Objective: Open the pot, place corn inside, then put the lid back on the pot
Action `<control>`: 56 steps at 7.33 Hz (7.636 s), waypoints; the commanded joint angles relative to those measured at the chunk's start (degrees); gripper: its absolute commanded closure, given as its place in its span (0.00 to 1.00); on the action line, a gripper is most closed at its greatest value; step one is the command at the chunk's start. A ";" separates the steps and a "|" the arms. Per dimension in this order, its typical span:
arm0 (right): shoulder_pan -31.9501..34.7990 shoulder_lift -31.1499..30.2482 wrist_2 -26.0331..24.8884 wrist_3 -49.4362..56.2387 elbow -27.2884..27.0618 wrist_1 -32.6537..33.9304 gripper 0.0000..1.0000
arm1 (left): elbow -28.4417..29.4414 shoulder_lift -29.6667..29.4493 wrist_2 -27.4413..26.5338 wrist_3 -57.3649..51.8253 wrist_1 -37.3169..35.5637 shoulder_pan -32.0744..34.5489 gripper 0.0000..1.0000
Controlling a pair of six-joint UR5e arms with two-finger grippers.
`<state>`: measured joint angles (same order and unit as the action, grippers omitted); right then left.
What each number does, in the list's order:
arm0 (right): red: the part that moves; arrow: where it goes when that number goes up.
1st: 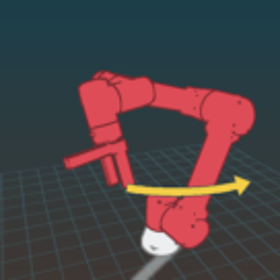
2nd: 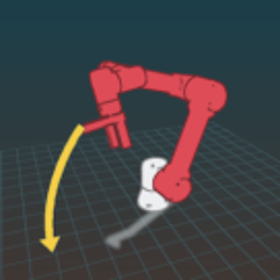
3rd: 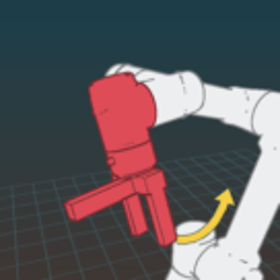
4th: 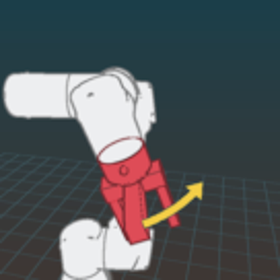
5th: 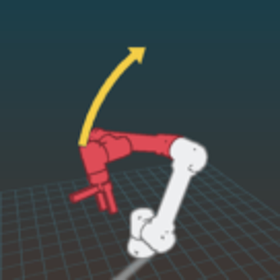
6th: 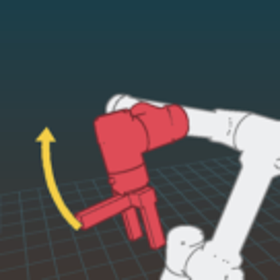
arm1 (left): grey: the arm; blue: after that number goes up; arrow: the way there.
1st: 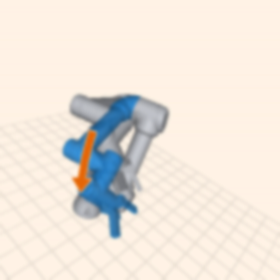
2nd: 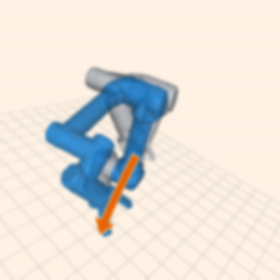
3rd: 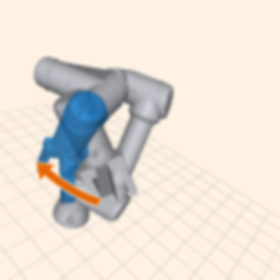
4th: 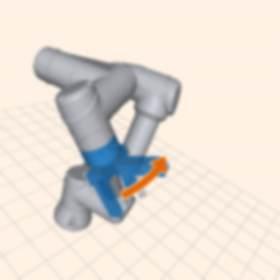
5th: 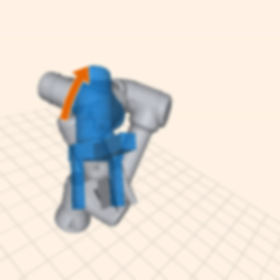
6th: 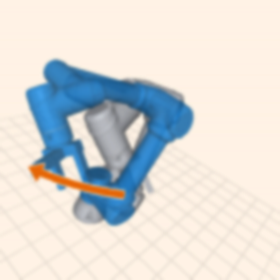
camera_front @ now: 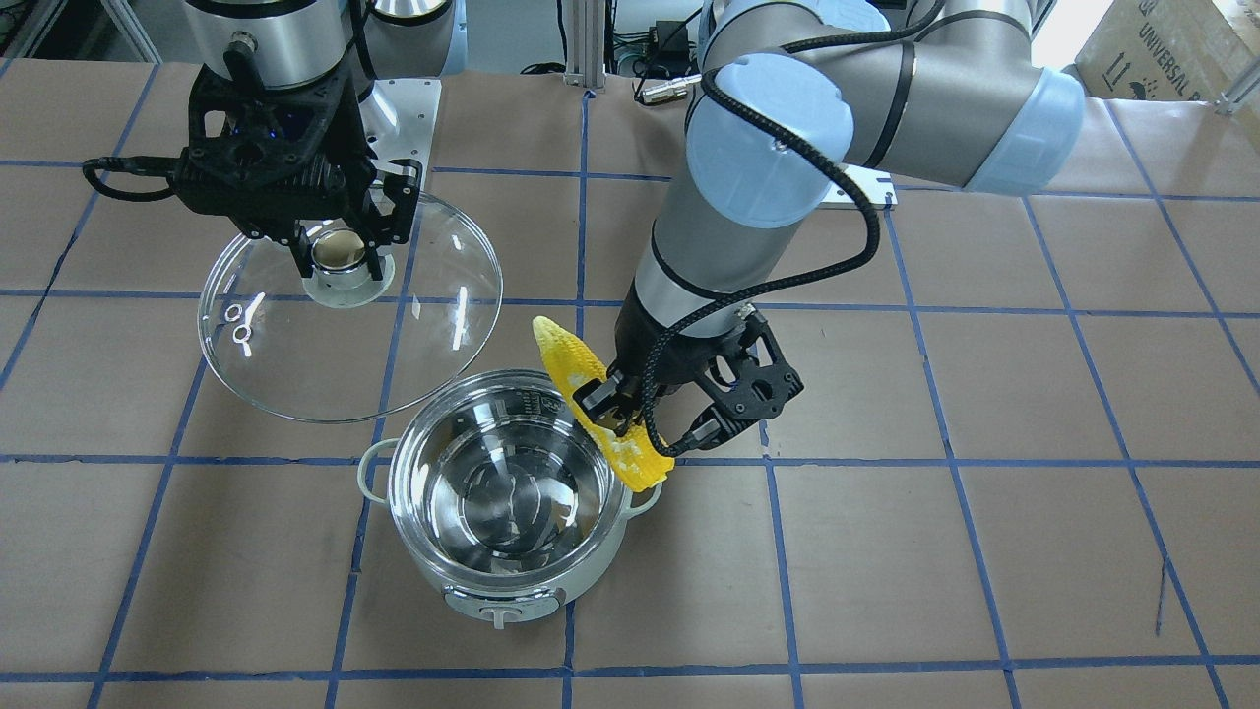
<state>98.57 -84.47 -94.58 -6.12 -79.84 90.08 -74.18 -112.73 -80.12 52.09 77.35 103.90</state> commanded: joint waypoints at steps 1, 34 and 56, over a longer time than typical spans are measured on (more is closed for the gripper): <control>-1.45 -0.17 0.19 1.71 -0.85 -0.16 0.58 | 0.00 -1.52 2.51 6.24 -0.27 0.77 0.08; 8.39 20.22 0.98 -7.77 1.53 18.03 0.42 | -18.29 26.78 -2.67 -62.81 11.24 -19.97 0.00; -12.53 -8.17 7.22 1.64 -8.75 1.33 0.00 | -18.72 26.60 -2.67 -62.81 10.89 -19.88 0.00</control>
<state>86.04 -92.79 -87.36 -4.66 -88.46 91.61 -92.85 -86.17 -82.75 -10.72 88.25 84.02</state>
